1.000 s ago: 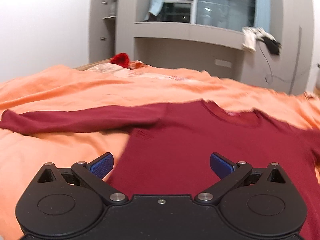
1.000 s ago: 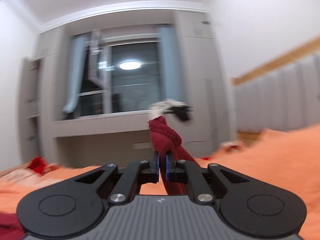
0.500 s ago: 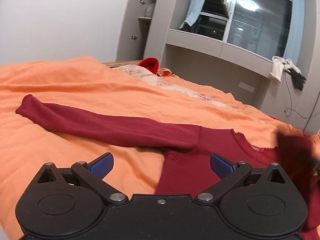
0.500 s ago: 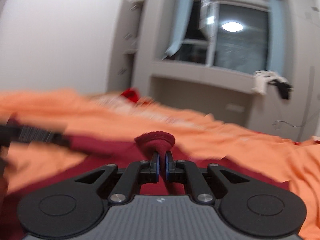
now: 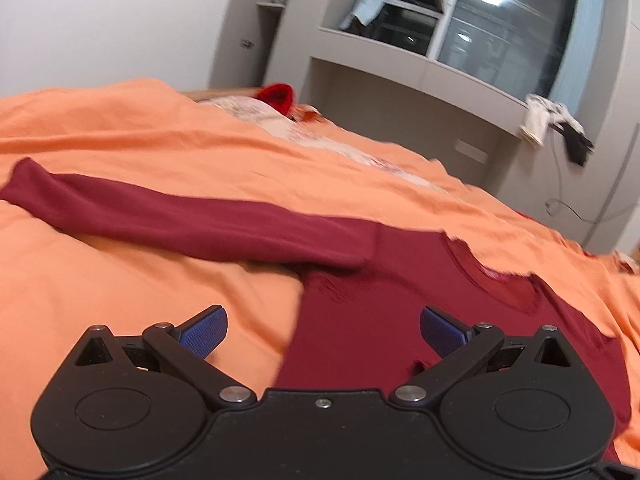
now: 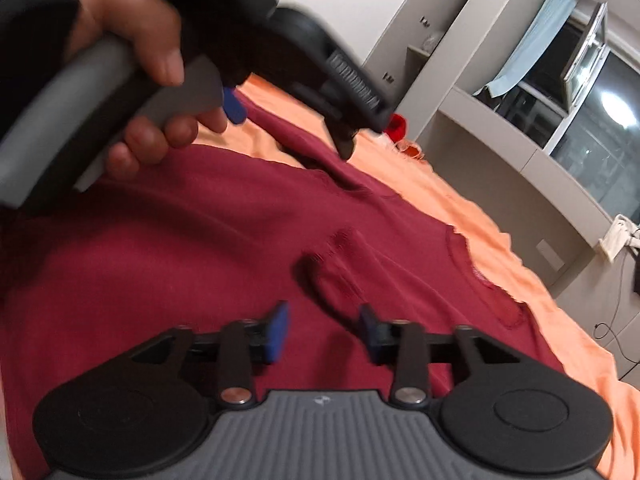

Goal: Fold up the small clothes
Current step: 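Carry the held sleeve across the shirt body and release it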

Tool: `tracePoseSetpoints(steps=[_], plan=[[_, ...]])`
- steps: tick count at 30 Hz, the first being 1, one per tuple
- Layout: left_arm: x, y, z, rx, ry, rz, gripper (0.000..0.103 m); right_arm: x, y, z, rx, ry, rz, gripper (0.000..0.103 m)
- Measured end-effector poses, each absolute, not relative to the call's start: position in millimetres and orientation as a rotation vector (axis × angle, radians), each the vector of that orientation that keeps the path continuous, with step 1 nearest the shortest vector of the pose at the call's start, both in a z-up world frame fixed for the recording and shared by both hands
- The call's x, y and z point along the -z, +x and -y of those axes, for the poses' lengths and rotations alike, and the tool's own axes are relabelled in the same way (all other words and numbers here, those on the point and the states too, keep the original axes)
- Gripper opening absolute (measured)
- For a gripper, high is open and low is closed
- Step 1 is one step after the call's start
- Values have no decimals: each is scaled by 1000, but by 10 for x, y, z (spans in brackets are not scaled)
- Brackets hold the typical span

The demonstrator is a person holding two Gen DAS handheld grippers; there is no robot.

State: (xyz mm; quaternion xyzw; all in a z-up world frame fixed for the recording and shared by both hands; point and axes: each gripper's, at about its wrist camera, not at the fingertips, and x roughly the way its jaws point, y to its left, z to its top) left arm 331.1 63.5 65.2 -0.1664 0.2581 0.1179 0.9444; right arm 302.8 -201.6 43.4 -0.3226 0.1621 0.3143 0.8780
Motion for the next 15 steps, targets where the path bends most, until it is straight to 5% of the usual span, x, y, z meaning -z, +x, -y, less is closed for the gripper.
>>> tracePoseSetpoints(steps=[6,15], plan=[[-488,3414,-437,-154,-304,-605,102,-557,3036,2612,-498,-573,-324,75],[-272,3509,-151,-195,-96,-676,102,-501,3283,3396,-115,-597,-375,70]])
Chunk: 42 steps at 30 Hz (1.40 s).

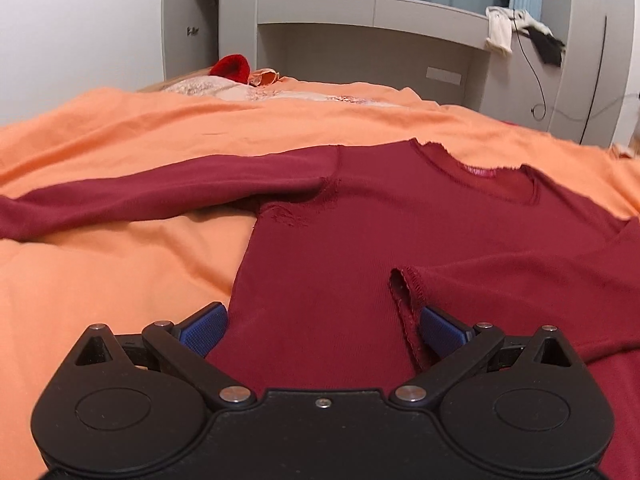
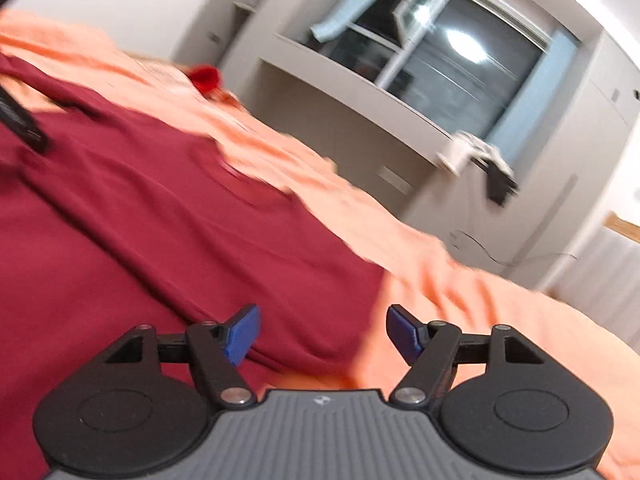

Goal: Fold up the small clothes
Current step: 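Carry the held sleeve across the shirt body and release it, then grasp the other sleeve cuff with the left gripper and lift it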

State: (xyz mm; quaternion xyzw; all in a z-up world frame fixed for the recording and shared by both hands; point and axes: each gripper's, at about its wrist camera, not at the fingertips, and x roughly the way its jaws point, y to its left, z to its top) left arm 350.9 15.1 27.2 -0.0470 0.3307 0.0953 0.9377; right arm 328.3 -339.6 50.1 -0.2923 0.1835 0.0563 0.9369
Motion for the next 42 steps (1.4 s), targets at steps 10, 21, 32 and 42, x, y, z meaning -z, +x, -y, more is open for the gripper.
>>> tracePoseSetpoints(steps=[10,21,32,42], plan=[[-251,3479,-122,-204,-71,-668,102,23,3347,3257,-103,-979,-411,46],[-245,3489,-158,-209,-90,-667,102,180,3515,3160,-99,-947,-372,5],[-209,3476,-45,-207,-20,-669,102,-256,3645,4246,-111,223,-604,4],[-211,3480,-35,-204,-13,-669,102,-228,3657,4238,-83,181,-632,18]])
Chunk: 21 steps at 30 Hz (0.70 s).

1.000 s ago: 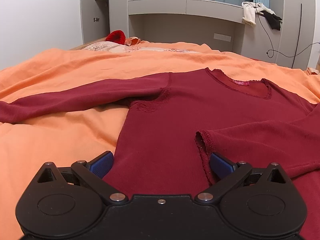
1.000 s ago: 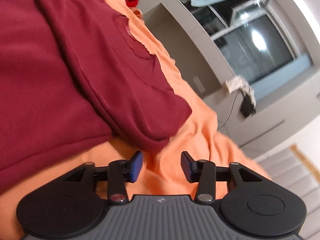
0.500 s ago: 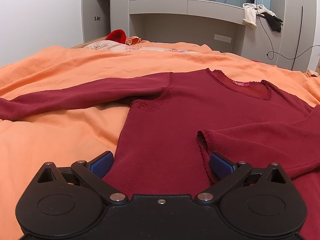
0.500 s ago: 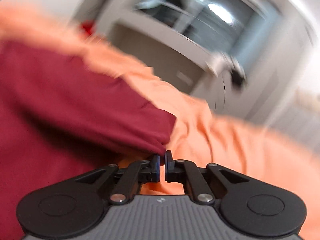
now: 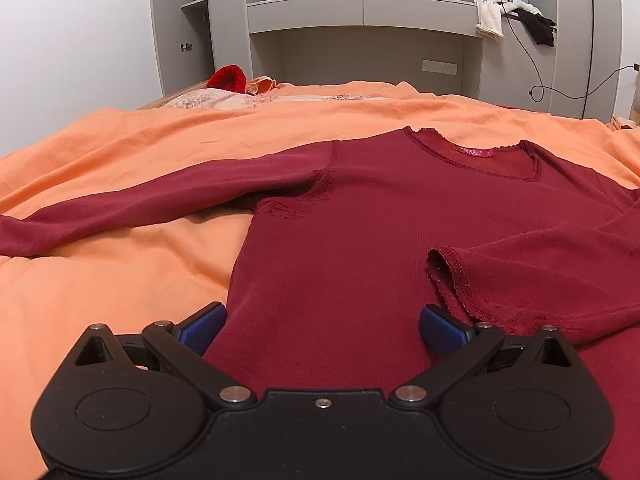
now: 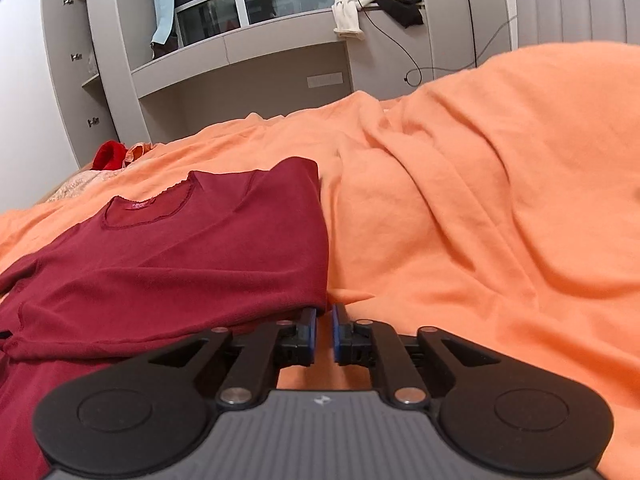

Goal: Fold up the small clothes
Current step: 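Grasp the other sleeve cuff with the left gripper and lift it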

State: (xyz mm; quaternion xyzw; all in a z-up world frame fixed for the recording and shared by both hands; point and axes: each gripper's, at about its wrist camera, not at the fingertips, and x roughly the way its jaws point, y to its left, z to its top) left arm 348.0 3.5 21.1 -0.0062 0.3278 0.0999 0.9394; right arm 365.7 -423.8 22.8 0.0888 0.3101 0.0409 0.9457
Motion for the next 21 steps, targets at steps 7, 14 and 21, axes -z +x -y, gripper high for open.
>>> tracePoseSetpoints(steps=[7,14,21], plan=[[-416,3298,-286,-172,-134,-574,102,-386,3477,4161,-68,109,-589,67],[-580,3153,-929,-348,-164,-491,102,-555,3303,4098,-150,116,-498,101],[-503,2864,-1905,-574,-422,-481,102,-626,3241,3868,-328,140,-452,103]])
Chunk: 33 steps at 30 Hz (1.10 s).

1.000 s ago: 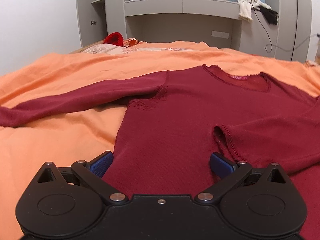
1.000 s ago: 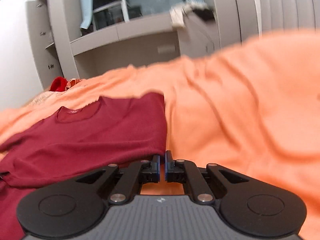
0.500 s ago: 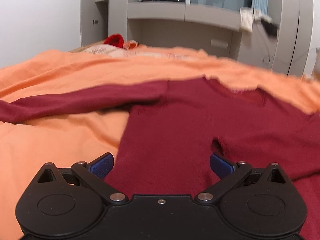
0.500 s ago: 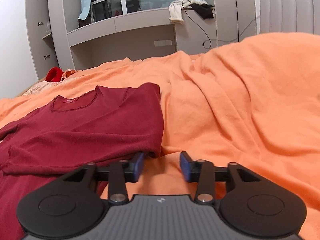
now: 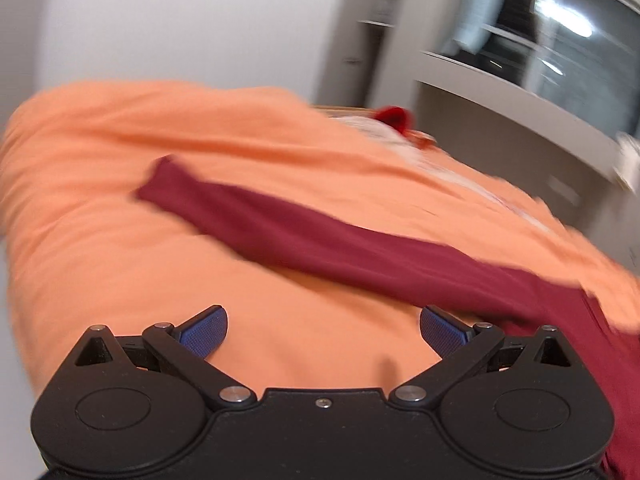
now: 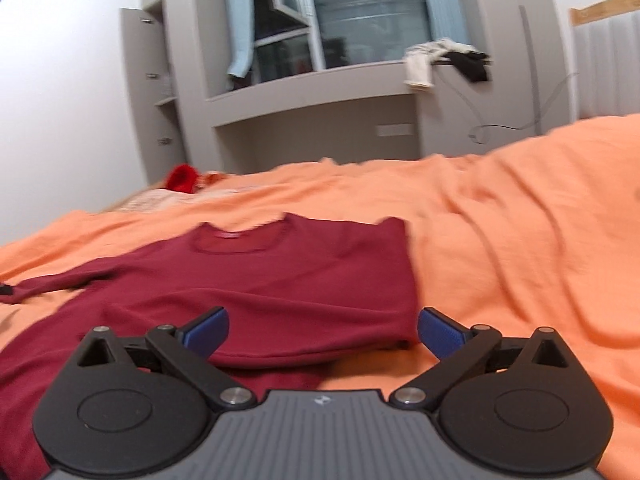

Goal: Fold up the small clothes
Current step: 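Grasp the other sleeve cuff with the left gripper and lift it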

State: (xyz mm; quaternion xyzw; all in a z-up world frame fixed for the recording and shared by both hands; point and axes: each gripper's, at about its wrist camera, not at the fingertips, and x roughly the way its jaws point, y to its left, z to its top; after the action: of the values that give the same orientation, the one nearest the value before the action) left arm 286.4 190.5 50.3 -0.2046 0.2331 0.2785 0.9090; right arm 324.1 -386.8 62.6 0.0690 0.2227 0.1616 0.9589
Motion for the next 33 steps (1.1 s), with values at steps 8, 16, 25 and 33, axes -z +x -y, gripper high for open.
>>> tracePoseSetpoints(steps=[8,16,25,33], plan=[[-394,2776,-2624,-603,-624,-388,102,-545,3217,3499,-433,50,-478,103],[-277,2913,-2972,-684,-712,-309,98,-427,3221,3359,-451,-12,-512,103],[-253,2941,-3171,-864,-815,-196,61,-347,3221,3366,-465,-21,-537,103],[-228,2988,-3324,-855,-872,-178,6,-325,3214,3353,-481,-30,-554,103]])
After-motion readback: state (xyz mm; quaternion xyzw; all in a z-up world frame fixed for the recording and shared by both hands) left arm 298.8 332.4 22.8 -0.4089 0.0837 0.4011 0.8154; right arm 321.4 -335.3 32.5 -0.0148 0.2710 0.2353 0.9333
